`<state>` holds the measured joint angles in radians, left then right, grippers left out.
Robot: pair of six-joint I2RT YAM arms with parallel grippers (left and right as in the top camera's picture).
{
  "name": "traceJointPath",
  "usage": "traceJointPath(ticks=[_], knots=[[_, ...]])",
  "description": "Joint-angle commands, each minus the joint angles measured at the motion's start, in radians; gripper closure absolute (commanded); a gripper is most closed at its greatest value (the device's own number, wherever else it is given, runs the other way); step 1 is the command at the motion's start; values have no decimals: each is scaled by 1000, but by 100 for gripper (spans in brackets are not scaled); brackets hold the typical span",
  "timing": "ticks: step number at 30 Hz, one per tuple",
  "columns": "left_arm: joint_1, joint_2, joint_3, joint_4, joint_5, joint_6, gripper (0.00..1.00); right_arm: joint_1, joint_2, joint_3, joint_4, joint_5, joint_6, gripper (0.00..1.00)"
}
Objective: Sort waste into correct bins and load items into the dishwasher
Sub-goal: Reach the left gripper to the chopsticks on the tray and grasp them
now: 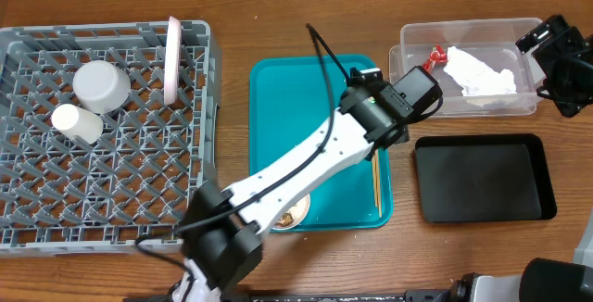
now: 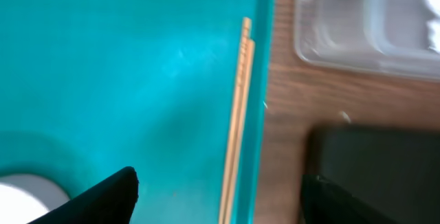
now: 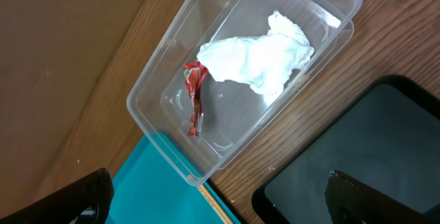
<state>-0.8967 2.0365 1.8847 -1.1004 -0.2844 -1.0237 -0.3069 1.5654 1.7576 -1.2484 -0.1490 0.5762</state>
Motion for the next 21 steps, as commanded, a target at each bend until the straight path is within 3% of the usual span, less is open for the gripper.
traceJointPath(ticks=[1,4,17,21], knots=[[0,80,-9,25,-128,-29,25,-3,1,11,5,10,3,0],[0,148,-9,68,-142,29,25,-3,1,11,5,10,3,0],[0,274,-9,92,-49,36,27,-3,1,11,5,10,3,0],[0,293,-10,151,11,154,28,-3,1,11,5,10,3,0]])
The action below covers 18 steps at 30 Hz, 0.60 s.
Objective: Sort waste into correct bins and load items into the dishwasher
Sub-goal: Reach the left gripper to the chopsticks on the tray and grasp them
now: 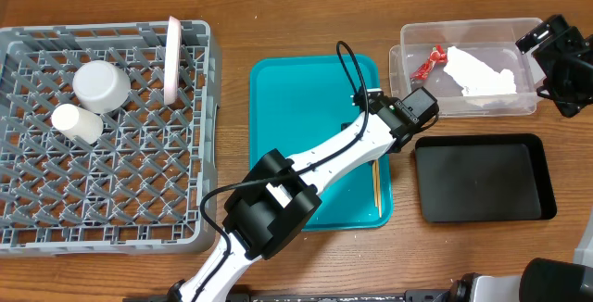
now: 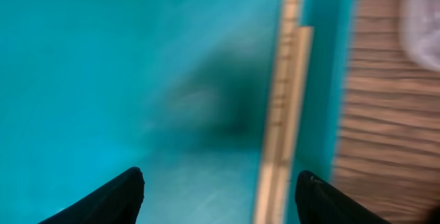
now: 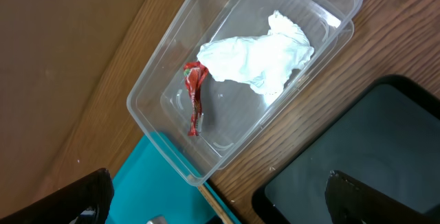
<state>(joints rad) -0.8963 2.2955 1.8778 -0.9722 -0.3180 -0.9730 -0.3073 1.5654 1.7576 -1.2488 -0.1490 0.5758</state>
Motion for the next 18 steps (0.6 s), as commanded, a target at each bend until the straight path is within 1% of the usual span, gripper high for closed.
traceJointPath(ticks=[1,4,6,11,14,18], knots=[[0,39,-3,34,49,123,28,-3,1,11,6,10,3,0],[0,44,-3,40,49,133,28,-3,1,11,6,10,3,0],[4,44,-3,39,49,133,30,-3,1,11,6,10,3,0],[25,46,-5,28,51,133,39,-3,1,11,6,10,3,0],[41,46,-7,28,76,133,38,-3,1,11,6,10,3,0],[70,46,-7,30,145,144,38,-3,1,11,6,10,3,0]])
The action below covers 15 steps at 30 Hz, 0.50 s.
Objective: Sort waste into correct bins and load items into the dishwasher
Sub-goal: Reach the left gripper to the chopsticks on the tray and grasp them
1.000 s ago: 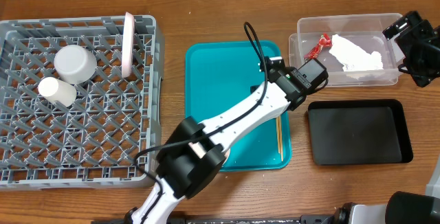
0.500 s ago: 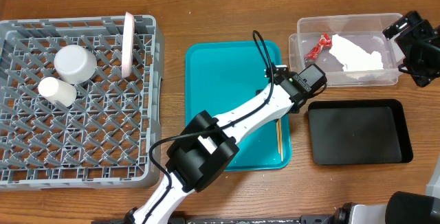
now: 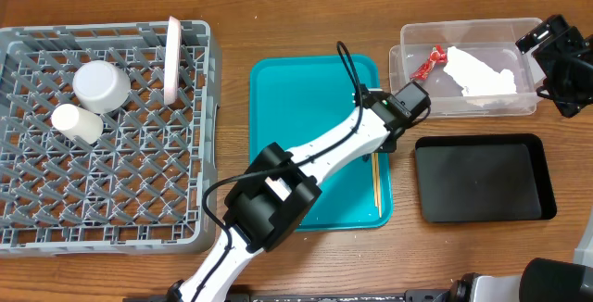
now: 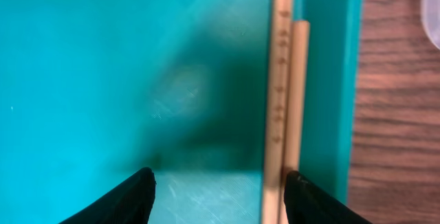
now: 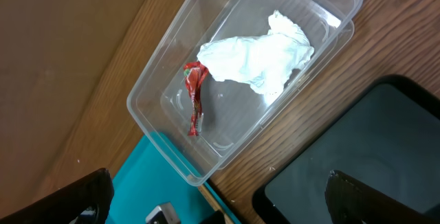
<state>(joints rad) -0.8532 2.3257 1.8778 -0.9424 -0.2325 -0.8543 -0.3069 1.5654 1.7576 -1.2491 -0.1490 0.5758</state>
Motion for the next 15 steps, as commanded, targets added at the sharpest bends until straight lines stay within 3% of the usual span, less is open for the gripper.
traceJointPath(ticks=[1,15], knots=[[33,16,-7,0,73,26,38,-3,1,11,6,10,3,0],[33,19,-11,43,103,94,38,-3,1,11,6,10,3,0]])
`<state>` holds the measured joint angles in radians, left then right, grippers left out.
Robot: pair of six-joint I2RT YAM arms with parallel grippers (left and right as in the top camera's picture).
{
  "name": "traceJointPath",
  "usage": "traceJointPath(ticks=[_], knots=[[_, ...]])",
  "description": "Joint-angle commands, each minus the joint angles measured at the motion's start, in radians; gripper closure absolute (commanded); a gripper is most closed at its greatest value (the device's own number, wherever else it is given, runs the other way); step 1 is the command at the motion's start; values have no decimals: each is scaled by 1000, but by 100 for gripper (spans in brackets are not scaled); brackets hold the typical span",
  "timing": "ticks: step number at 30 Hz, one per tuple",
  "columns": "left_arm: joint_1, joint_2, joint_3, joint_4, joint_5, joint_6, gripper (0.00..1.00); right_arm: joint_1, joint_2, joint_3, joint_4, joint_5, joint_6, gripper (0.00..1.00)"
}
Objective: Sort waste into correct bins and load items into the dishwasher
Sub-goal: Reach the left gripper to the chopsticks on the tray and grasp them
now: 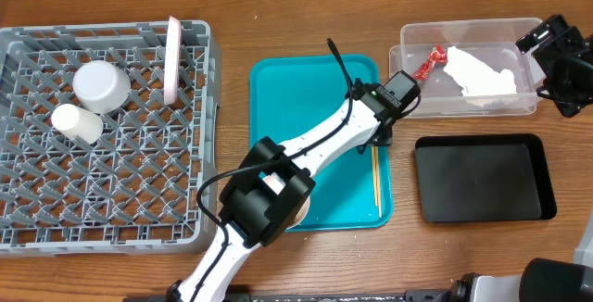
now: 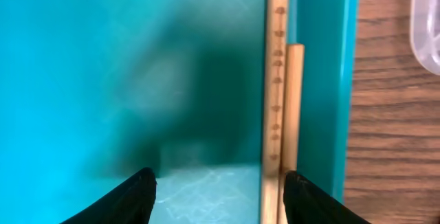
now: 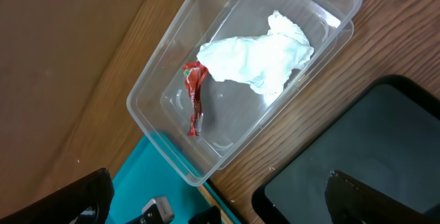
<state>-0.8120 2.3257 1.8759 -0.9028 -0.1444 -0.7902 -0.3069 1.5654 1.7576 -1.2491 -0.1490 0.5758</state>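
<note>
Two wooden chopsticks (image 2: 278, 100) lie side by side along the right edge of the teal tray (image 1: 306, 98); the overhead view shows them as chopsticks (image 1: 375, 183). My left gripper (image 2: 218, 196) hangs low over the tray, open, its right finger over the sticks and its left finger on bare tray. My right gripper (image 3: 216, 196) is open and empty, held high above the clear bin (image 3: 247, 66) at the far right. That bin holds a white crumpled napkin (image 3: 258, 56) and a red wrapper (image 3: 194, 97).
A grey dishwasher rack (image 1: 102, 126) at the left carries a white cup (image 1: 100, 86), a smaller white cup (image 1: 76, 123) and a pink plate (image 1: 172, 59) on edge. A black bin (image 1: 482, 177) sits right of the tray. A bowl (image 1: 298, 207) shows under the left arm.
My left gripper has shifted a little toward the tray's far end, so the chopstick tips sit lower in its view. Its fingers are spread as before. The right arm has not moved.
At first my left gripper was open well above the tray's right side, chopsticks below it. It then stood much closer to the tray, and after that right down over the sticks with a finger either side. Now it is there, slightly farther along. The right gripper stayed put.
</note>
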Motion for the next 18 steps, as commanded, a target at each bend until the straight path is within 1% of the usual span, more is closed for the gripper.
traceJointPath(ticks=[1,15,16,18], knots=[[-8,20,-9,3,15,32,39,-3,1,11,6,10,3,0],[-6,29,-57,8,15,31,40,-3,1,11,6,10,3,0],[-6,29,-62,13,16,31,41,-3,1,11,6,10,3,0],[-6,30,-73,19,15,27,46,-3,1,11,6,10,3,0]])
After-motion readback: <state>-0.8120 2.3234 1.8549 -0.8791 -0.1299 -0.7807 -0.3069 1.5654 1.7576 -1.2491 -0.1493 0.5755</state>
